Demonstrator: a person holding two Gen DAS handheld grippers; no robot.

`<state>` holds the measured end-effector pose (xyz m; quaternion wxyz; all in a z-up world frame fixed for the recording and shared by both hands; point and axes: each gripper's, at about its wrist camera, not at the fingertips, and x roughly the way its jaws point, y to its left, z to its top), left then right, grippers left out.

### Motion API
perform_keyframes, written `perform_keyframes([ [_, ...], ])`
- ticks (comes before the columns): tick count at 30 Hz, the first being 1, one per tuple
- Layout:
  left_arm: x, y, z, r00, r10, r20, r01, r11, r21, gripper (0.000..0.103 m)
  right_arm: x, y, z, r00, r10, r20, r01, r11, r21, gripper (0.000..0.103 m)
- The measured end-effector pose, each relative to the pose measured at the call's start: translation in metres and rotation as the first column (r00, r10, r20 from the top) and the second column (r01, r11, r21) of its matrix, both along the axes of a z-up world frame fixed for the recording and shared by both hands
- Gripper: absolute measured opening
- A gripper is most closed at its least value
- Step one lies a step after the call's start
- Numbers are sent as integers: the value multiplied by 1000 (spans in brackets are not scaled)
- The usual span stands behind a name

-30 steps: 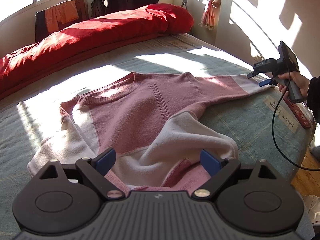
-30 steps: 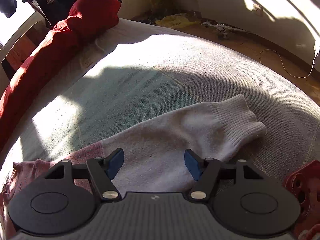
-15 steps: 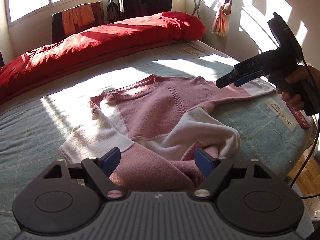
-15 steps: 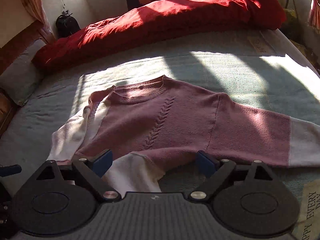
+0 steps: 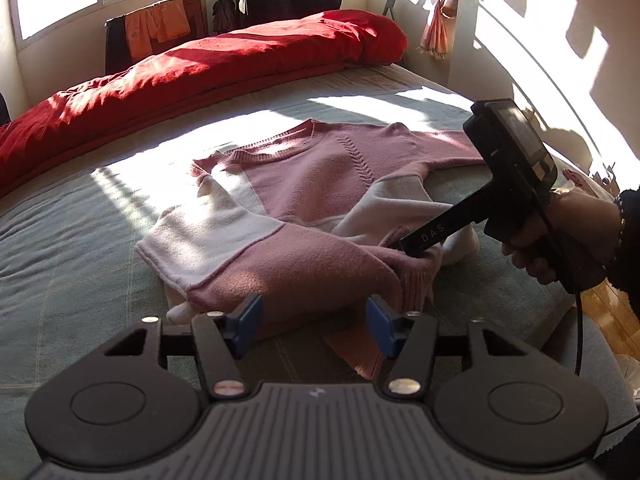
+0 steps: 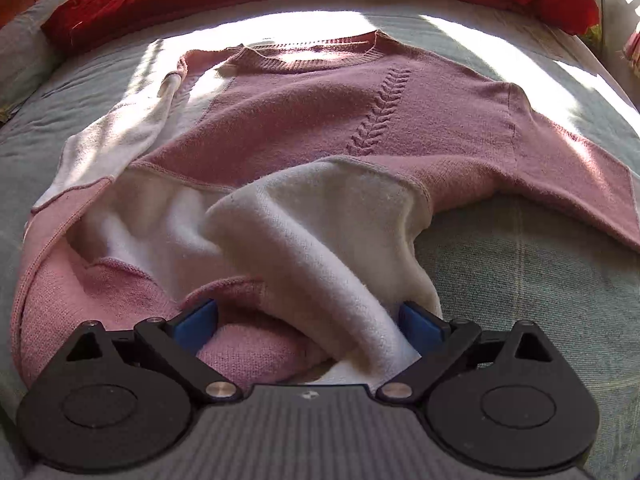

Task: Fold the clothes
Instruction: 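Grasp the pink hem corner of the sweater with the left gripper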

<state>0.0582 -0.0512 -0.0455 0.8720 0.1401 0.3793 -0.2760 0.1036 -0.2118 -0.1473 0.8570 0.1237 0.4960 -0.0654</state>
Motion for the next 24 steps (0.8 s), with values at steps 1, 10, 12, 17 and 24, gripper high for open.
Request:
perform_keyframes([
  [1, -3, -5, -7, 1000, -23, -5, 23, 1000, 16, 47, -1, -1, -1, 1000, -5, 2, 5, 1000, 5, 100],
  [10, -18, -49, -63, 980, -195, 20, 187, 961, 204, 24, 1, 0, -6, 1000, -13, 6, 13, 1000, 27, 103],
  [12, -16, -54, -71, 977, -209, 30, 197, 952, 233, 17, 2, 0, -6, 1000, -12, 4, 12, 999, 30, 103],
  [17, -14, -64, -77, 967, -250, 50, 228, 937, 265, 3, 2, -2, -8, 1000, -8, 9, 7, 999, 39, 103],
  [24, -13, -36, -55, 977, -199, 78, 175, 953, 249, 3, 0, -5, 2, 999, -24, 22, 23, 998, 62, 103],
])
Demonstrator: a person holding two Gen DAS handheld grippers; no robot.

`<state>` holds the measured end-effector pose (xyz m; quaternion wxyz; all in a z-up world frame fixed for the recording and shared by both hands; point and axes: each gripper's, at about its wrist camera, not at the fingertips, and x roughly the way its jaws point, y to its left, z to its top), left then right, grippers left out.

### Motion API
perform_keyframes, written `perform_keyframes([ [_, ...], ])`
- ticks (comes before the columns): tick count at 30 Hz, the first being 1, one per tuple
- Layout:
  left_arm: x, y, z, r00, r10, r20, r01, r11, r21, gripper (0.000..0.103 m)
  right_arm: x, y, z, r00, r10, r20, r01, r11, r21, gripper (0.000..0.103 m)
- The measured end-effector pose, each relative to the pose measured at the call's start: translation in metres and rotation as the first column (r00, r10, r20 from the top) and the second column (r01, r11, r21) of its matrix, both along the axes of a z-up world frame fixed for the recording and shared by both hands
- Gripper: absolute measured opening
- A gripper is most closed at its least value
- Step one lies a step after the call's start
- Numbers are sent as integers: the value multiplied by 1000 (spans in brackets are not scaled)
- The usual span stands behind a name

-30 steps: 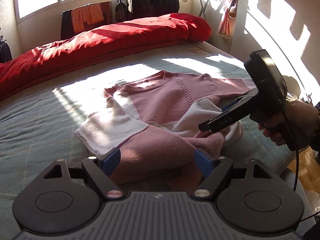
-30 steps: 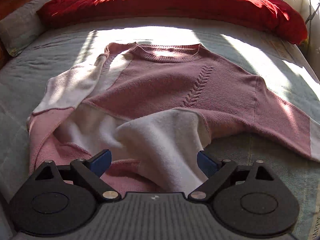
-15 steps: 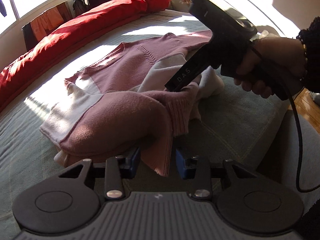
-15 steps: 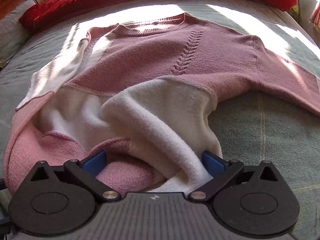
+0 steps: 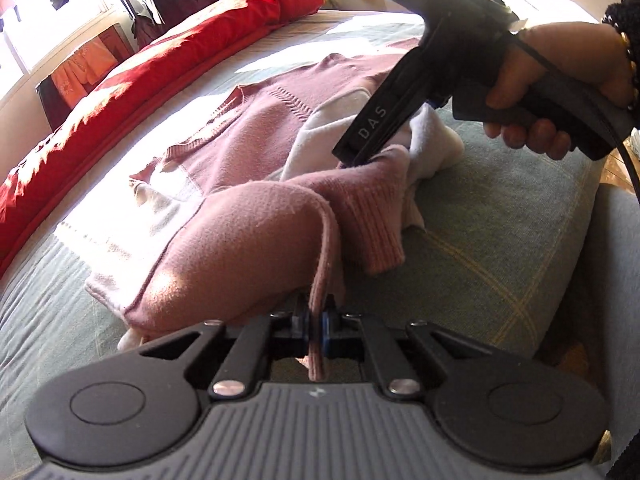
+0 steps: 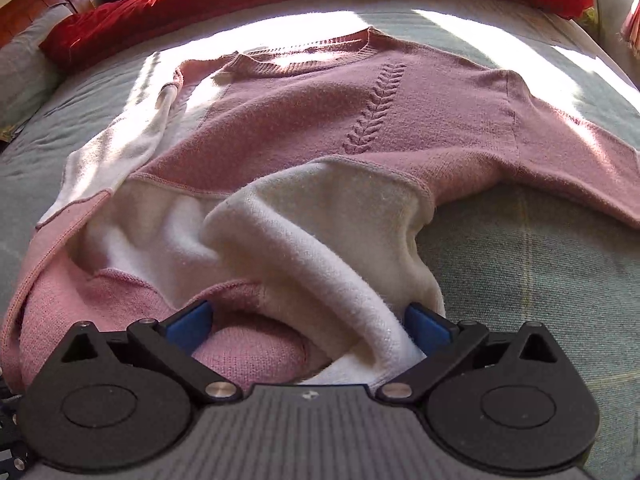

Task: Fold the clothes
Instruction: 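Grasp the pink hem corner of the sweater with the left gripper, then pull the pink hem corner outward with the left gripper to spread the sweater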

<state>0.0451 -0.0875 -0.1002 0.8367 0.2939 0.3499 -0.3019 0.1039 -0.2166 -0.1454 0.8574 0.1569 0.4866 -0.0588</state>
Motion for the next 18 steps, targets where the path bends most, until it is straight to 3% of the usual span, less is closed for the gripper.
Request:
perform_keyframes([
  [4, 3, 31, 24, 997, 67, 48, -66, 998, -23, 3, -5, -3, 22, 999, -27, 38, 26, 999, 22, 103],
  [9, 19, 73, 49, 982, 167, 92, -163, 985, -49, 3, -10, 1, 54, 996, -26, 88, 28, 999, -19, 103],
  [18, 77, 143, 71, 929, 347, 129, -341, 938, -68, 3, -23, 32, 95, 988, 56, 145, -21, 973, -231, 103],
])
